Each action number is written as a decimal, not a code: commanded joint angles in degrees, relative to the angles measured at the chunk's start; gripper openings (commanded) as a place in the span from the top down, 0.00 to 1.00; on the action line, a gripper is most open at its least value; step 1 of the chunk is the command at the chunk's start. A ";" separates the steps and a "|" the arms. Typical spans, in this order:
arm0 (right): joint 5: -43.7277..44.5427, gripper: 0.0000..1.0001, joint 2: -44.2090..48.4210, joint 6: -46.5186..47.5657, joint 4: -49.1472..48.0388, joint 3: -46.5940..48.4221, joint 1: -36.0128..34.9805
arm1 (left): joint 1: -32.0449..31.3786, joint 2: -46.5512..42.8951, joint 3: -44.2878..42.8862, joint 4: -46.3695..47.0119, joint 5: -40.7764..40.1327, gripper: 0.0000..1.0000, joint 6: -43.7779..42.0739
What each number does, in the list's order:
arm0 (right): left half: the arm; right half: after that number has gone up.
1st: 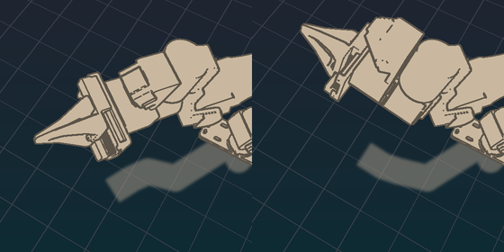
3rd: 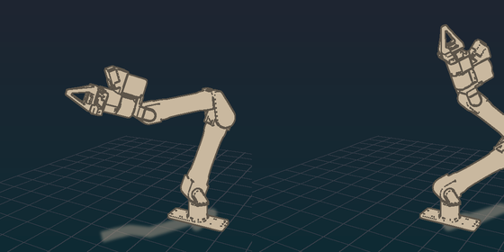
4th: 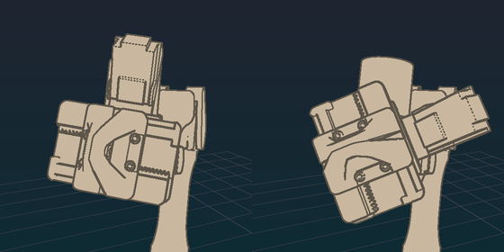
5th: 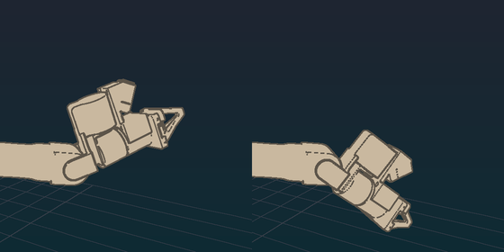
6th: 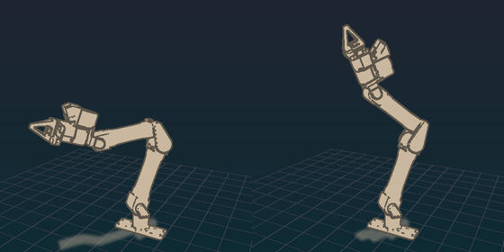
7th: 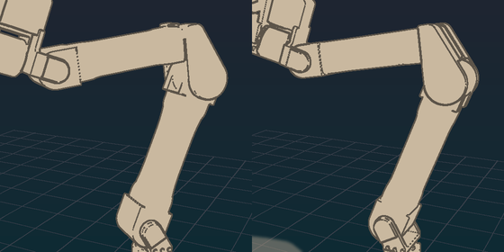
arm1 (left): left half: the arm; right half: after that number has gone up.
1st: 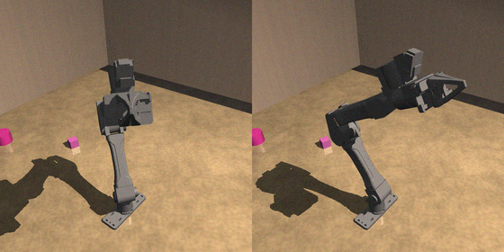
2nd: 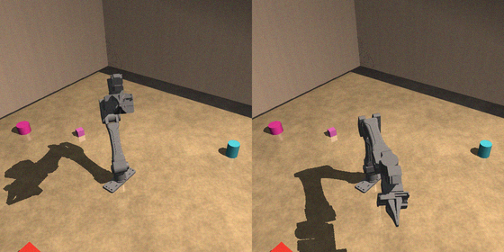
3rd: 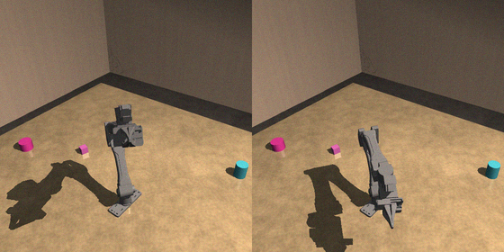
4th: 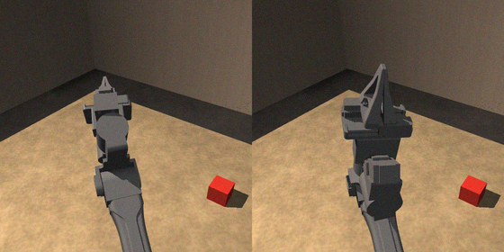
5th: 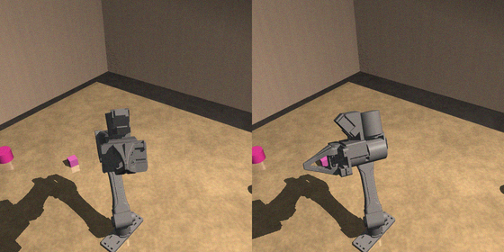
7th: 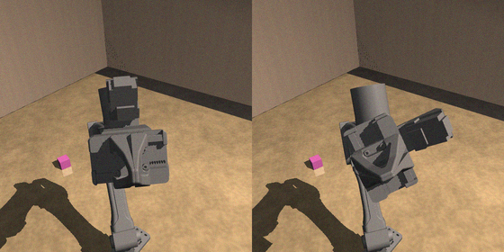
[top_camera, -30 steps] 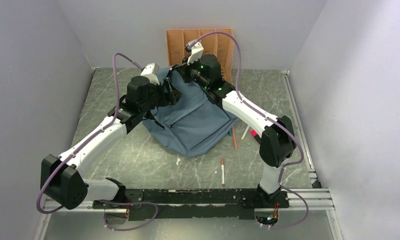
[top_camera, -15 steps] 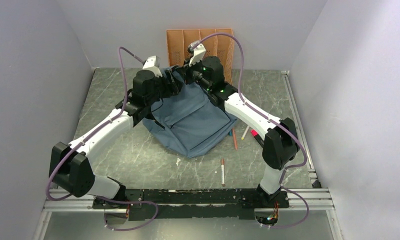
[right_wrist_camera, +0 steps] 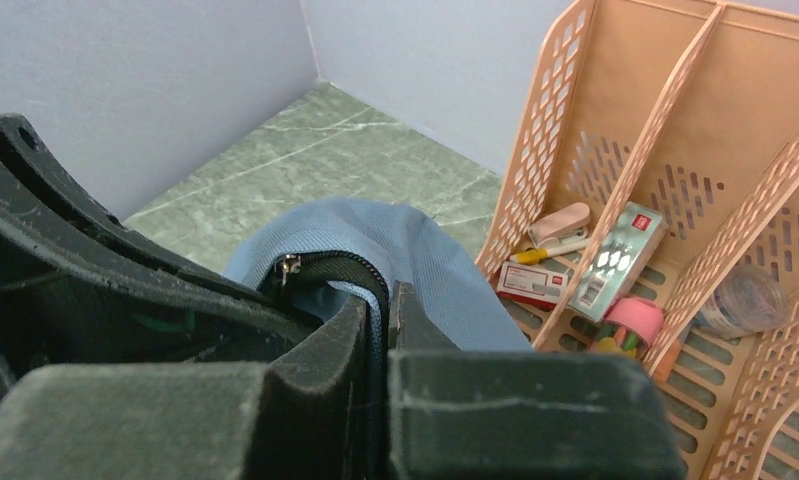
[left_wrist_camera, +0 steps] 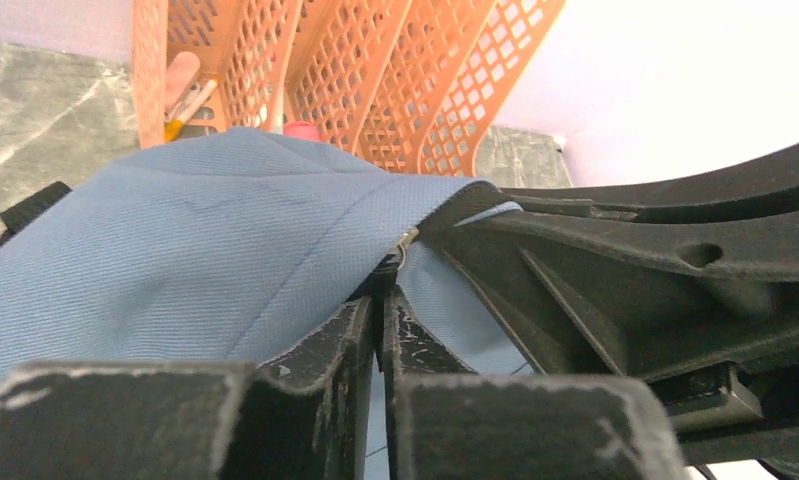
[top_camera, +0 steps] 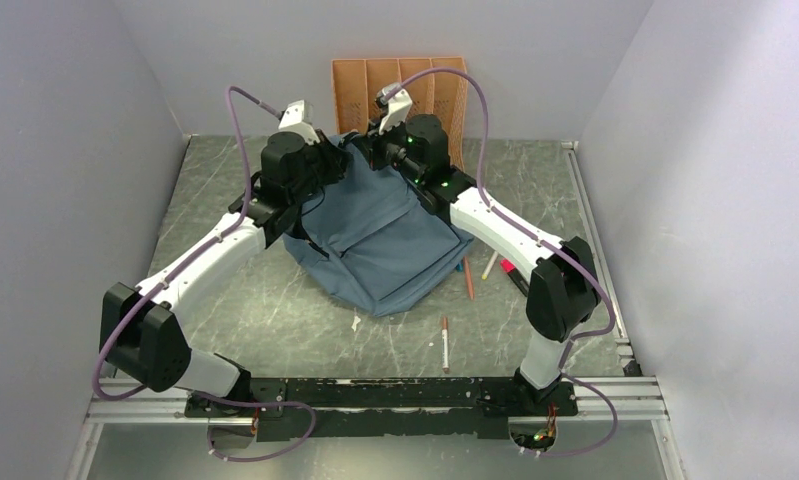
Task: Pack the student bag
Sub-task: Zip the student bag at the center of the board.
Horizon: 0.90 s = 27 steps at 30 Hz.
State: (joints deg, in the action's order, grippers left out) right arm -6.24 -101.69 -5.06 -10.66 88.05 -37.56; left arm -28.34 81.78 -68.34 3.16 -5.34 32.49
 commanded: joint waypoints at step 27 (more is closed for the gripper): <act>24.37 1.00 4.36 7.05 -9.37 -2.03 0.35 | 3.53 -6.21 -2.19 -29.50 -15.46 0.95 -4.11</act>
State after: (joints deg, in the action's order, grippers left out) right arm 6.94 -100.31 -0.16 -13.93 84.66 -39.51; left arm -27.07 77.87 -70.87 -16.16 -14.06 29.93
